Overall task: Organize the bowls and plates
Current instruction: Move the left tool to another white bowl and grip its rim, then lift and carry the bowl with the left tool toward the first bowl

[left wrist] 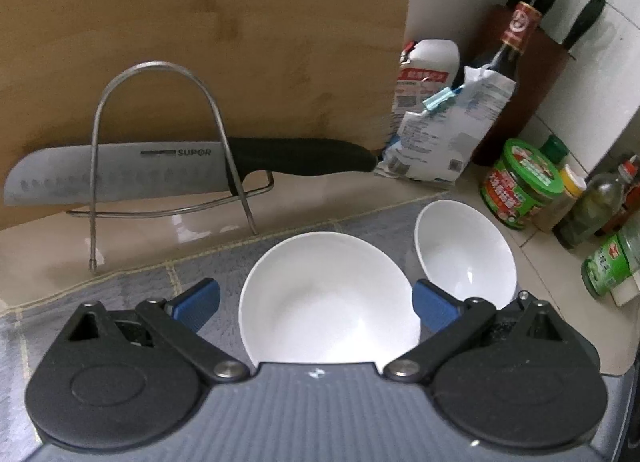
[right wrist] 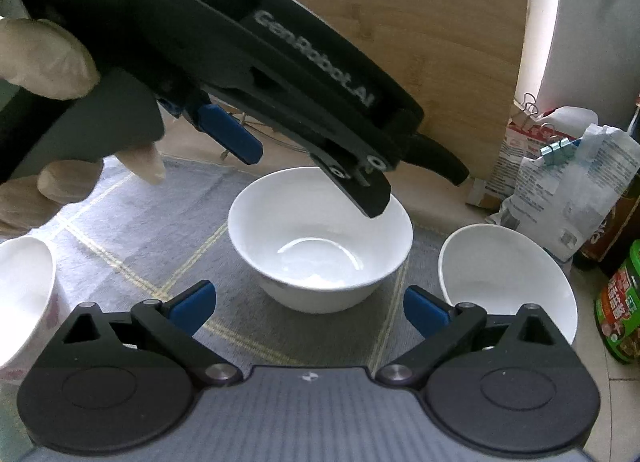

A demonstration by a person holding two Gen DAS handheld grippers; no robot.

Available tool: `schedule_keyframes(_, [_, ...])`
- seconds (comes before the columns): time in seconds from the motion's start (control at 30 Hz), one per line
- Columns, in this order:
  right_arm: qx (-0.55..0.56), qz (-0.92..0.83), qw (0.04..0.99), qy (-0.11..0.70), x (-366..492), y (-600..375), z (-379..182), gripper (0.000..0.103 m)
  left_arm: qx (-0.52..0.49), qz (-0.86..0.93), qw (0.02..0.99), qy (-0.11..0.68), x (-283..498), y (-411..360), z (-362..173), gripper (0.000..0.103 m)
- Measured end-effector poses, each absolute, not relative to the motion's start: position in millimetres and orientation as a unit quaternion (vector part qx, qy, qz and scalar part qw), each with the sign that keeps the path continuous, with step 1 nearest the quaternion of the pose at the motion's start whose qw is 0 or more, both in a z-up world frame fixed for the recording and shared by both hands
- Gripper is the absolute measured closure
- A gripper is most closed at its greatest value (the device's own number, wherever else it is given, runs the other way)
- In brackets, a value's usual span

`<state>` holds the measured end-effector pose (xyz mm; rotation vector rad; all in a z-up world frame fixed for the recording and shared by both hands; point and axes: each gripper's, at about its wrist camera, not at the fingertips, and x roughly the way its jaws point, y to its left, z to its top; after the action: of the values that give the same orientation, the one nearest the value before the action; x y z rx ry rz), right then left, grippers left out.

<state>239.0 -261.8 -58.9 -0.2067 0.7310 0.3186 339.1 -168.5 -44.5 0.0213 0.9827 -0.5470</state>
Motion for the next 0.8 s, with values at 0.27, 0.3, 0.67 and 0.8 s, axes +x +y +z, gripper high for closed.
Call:
schedule_keyframes(0.27, [-0.110,0.159,0.917,0.348,247.7,-260.3,-61.1,0.002,0.010,-0.261,0.839,0.478,350.9,-173.7,-57.1,0.005])
schedule_keyframes(0.3, [-0.111,0.160,0.917,0.348,248.5,-260.5,-61.1,0.003,0.010,-0.262,0.837,0.479,352.2,-174.3,-58.3,0.006])
schedule_keyframes(0.67, [-0.113,0.165,0.917,0.344,255.2,-261.2,-62.3,0.006,0.007,-0.272,0.834,0.480,355.8,-177.7,-62.0,0.007])
schedule_keyframes(0.8, [-0.108,0.168,0.918,0.343,255.7,-262.0,-61.4,0.006,0.002,-0.277,0.831,0.483,357.3,-179.3,-63.3,0.017])
